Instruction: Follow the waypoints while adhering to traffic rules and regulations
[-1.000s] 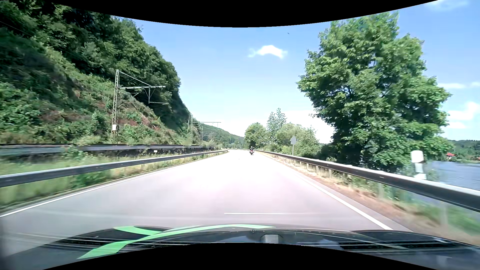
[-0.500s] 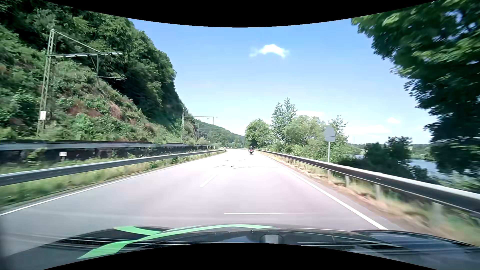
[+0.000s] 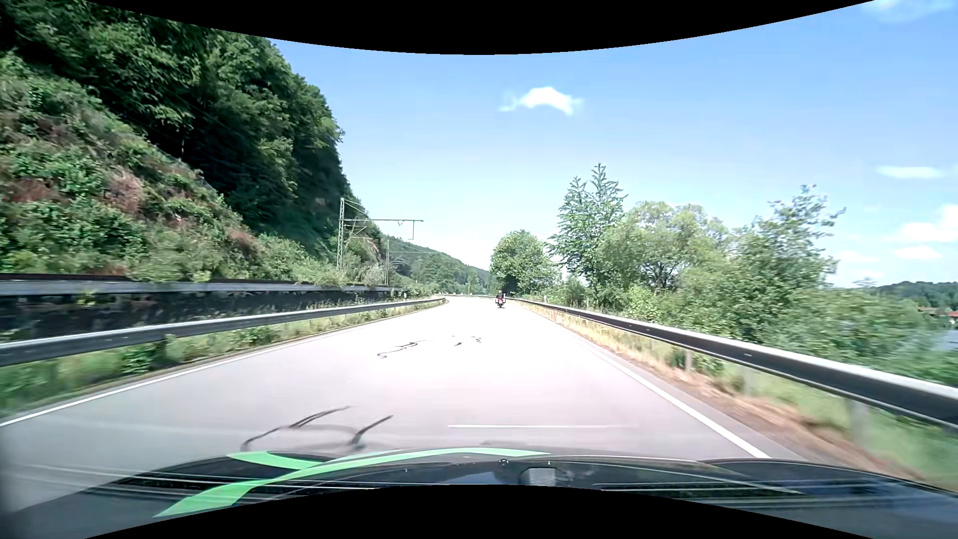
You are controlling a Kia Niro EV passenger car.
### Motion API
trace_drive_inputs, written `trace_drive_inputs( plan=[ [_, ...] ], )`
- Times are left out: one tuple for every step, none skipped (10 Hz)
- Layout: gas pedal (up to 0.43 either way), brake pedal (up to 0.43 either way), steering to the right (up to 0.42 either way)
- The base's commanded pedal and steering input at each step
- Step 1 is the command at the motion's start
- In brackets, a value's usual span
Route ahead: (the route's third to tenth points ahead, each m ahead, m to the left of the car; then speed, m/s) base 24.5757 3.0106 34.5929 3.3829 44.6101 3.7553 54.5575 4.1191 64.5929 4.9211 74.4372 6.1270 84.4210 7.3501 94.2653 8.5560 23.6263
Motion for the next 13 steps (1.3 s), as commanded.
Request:
trace_drive_inputs(
  plan=[
    [0.138, 0.0, -0.004],
    [0.138, 0.0, -0.004],
    [0.15, 0.0, -0.004],
    [0.138, 0.0, -0.004],
    [0.138, 0.0, -0.003],
    [0.138, 0.0, -0.003],
    [0.13, 0.0, -0.004],
    [0.13, 0.0, -0.003],
    [0.13, 0.0, -0.003],
    [0.118, 0.0, -0.004],
    [0.118, 0.0, -0.005],
    [0.118, 0.0, -0.005],
    [0.13, 0.0, -0.006]
  ],
)
